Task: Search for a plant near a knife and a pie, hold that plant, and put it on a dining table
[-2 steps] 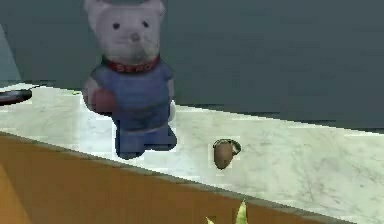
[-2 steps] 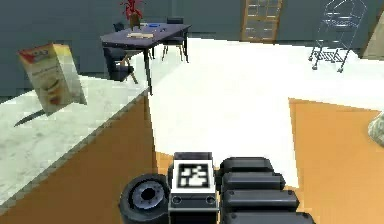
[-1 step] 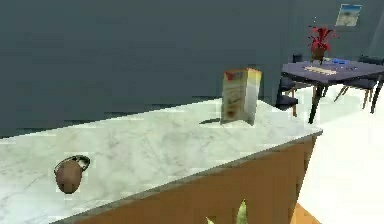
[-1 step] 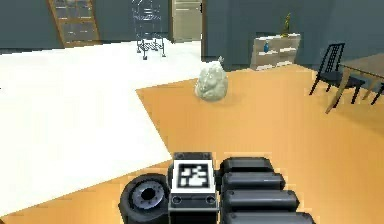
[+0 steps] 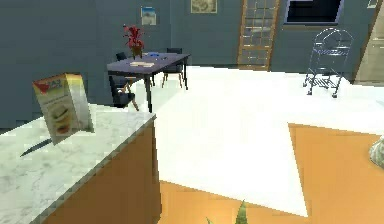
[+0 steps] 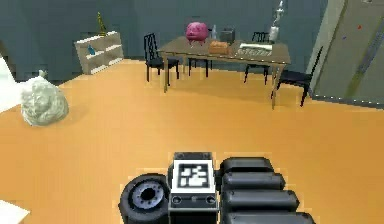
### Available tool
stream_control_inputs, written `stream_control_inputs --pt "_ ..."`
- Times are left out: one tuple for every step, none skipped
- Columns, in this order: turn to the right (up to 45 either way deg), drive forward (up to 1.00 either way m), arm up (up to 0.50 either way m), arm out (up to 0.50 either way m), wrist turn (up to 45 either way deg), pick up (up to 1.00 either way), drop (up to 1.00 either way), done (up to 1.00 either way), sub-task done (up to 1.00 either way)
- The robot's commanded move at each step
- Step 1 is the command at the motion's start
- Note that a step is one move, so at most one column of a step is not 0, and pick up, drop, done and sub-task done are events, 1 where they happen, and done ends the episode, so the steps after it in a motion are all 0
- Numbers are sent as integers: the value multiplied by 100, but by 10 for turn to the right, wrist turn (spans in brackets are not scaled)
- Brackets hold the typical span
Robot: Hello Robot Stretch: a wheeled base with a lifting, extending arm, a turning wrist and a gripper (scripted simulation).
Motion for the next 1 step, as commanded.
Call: stream_control_inputs --pt "120 0 0 0 0 0 0 0 0"
